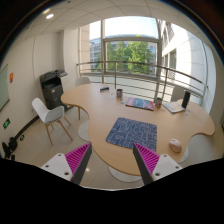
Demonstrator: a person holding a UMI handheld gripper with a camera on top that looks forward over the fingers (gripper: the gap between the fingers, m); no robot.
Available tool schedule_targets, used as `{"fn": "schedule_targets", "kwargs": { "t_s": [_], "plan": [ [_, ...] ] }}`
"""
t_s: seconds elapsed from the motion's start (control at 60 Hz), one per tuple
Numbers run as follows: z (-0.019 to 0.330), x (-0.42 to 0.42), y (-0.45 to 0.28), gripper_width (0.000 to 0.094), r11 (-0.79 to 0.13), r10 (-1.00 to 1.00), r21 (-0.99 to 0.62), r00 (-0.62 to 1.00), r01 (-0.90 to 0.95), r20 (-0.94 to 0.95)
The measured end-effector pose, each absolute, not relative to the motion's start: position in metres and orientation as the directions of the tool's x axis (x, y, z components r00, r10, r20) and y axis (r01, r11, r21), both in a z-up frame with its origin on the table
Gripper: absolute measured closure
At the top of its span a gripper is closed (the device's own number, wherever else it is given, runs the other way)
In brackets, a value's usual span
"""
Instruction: Arrange mouse
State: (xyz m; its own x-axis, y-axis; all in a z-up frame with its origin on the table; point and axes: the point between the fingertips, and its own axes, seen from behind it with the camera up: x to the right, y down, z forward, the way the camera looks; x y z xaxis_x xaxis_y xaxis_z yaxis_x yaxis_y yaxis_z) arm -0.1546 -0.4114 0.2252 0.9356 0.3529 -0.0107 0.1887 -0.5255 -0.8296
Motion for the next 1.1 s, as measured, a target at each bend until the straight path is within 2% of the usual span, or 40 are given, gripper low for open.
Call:
{"fn": "schedule_targets", "kwargs": {
  "t_s": [0.1, 0.117, 0.25, 0.383, 0.5, 0.617, 0.8, 0.95, 1.017, 1.1],
  "plan": [
    [0.201, -0.127, -0.418, 0.0089, -0.580, 0.295, -0.796, 0.955, 0.173, -0.008],
    [0.184, -0.109, -0.412, 0.0088, -0.590, 0.285, -0.790, 0.958, 0.169, -0.008],
    [0.113, -0.011, -0.390, 0.0087, -0.669, 0.177, -0.732, 0.984, 0.126, 0.008],
    [0.063, 0.099, -0.346, 0.0086, -0.692, 0.039, -0.717, 0.997, 0.079, 0.072],
    [0.039, 0.166, -0.297, 0.0091, -0.675, -0.034, -0.736, 0.994, 0.053, 0.103],
    [0.015, 0.197, -0.248, 0.0090, -0.666, -0.060, -0.745, 0.994, 0.026, 0.088],
    [-0.006, 0.212, -0.184, 0.0083, -0.650, -0.021, -0.758, 0.996, 0.049, 0.083],
    [-0.010, 0.215, -0.150, 0.0096, -0.638, -0.009, -0.769, 0.998, 0.036, 0.055],
    [-0.016, 0.213, -0.136, 0.0148, -0.638, -0.022, -0.770, 0.999, 0.010, 0.031],
    [-0.017, 0.209, -0.123, 0.0285, -0.625, -0.033, -0.780, 0.999, -0.014, 0.008]
  ]
}}
